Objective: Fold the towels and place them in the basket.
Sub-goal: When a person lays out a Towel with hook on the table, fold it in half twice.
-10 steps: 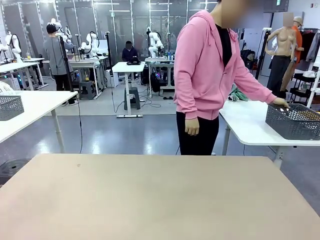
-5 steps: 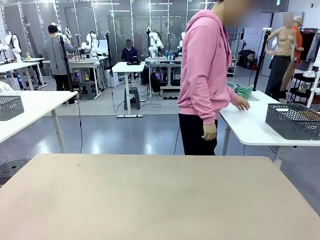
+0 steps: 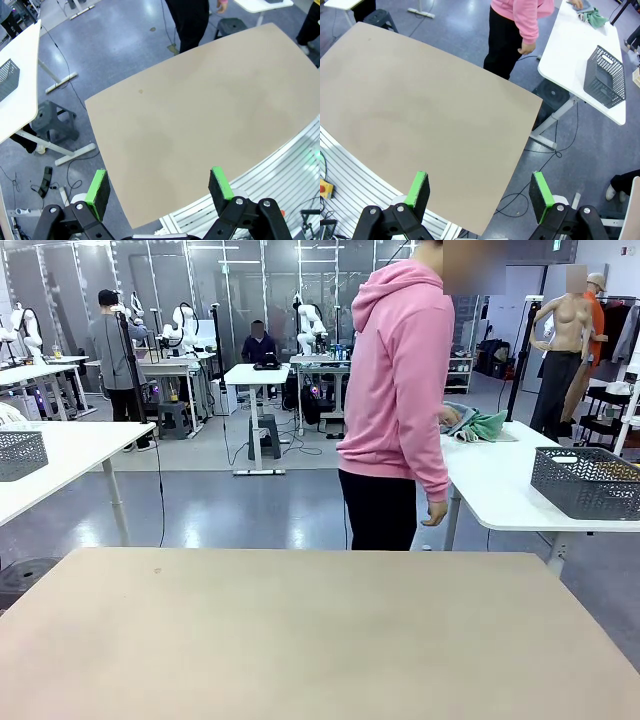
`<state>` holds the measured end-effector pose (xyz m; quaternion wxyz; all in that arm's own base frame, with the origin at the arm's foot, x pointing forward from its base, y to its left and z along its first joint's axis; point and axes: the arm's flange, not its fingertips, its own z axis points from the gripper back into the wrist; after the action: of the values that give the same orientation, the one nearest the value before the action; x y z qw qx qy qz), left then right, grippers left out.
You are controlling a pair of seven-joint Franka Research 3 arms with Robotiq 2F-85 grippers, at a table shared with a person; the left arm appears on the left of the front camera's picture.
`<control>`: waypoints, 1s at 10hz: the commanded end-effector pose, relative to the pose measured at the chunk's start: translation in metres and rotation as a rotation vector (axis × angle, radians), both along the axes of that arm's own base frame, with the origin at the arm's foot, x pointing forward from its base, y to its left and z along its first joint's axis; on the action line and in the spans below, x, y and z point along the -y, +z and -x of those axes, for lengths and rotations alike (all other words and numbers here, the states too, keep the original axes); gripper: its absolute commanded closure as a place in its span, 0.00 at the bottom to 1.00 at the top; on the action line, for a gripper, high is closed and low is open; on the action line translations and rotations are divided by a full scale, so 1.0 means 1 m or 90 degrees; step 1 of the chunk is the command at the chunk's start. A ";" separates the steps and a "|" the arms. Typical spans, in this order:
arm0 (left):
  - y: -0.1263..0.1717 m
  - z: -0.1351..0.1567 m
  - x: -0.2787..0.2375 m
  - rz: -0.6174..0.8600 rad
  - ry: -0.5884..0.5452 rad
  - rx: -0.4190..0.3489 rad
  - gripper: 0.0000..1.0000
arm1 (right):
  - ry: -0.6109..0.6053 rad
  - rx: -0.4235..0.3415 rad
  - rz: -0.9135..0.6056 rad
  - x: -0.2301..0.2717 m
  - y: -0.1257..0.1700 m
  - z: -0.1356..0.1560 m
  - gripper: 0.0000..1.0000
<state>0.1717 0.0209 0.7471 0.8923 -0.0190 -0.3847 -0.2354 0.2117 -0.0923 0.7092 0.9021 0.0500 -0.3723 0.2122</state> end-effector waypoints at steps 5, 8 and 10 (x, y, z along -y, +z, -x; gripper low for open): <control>0.003 0.003 0.001 -0.004 -0.004 -0.006 0.00 | 0.000 -0.004 0.000 0.000 -0.001 -0.001 0.00; 0.003 0.003 0.001 -0.004 -0.004 -0.006 0.00 | 0.000 -0.004 0.000 0.000 -0.001 -0.001 0.00; 0.003 0.003 0.001 -0.004 -0.004 -0.006 0.00 | 0.000 -0.004 0.000 0.000 -0.001 -0.001 0.00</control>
<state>0.1717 0.0209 0.7471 0.8923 -0.0190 -0.3847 -0.2354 0.2117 -0.0923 0.7092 0.9021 0.0500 -0.3723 0.2122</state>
